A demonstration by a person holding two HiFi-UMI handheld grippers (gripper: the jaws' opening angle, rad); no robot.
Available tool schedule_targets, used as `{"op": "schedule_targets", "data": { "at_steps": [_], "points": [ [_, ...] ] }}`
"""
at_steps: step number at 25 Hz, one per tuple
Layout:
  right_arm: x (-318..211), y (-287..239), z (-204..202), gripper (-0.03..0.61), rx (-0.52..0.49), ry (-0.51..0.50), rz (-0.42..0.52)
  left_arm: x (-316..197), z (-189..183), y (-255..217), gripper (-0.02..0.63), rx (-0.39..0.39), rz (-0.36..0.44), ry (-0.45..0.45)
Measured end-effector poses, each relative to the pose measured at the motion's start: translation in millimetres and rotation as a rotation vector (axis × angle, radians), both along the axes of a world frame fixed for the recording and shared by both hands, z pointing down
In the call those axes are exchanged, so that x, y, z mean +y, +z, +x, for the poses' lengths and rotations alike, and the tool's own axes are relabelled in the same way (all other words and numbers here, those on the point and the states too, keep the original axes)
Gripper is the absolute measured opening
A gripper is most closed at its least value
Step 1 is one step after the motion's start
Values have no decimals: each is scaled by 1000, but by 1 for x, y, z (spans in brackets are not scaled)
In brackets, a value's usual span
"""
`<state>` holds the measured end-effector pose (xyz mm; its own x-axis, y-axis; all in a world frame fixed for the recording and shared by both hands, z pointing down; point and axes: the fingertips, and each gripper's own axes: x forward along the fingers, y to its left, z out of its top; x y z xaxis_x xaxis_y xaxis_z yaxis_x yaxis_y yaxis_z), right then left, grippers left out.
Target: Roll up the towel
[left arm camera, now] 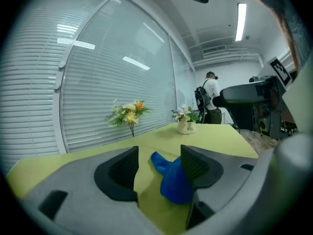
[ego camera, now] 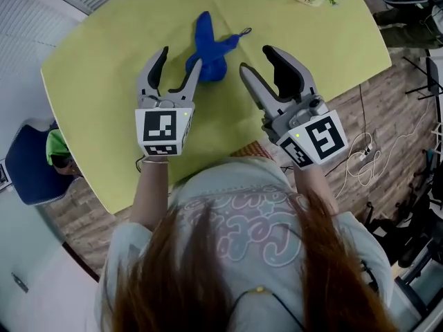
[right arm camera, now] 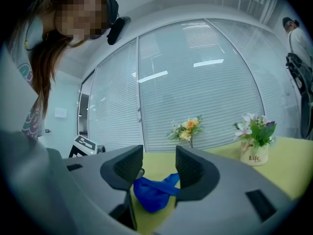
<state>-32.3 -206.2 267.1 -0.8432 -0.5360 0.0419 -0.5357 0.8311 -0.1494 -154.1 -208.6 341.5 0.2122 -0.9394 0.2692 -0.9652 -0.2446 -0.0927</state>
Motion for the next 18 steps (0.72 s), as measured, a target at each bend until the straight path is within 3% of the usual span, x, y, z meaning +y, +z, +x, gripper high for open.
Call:
{"op": "schedule_targets", "data": {
  "at_steps": [7,12,18],
  "points": [
    [-10,21,-2,187,40,-85,-19,5,21,28,241,0,-79,-40],
    [-13,40,-12,189,119,-185,22,12,34,40,241,-7,-103,-53],
    [-5,69,-45,173,284,-410,177,21,40,51,242,3,-117,-84]
  ]
}}
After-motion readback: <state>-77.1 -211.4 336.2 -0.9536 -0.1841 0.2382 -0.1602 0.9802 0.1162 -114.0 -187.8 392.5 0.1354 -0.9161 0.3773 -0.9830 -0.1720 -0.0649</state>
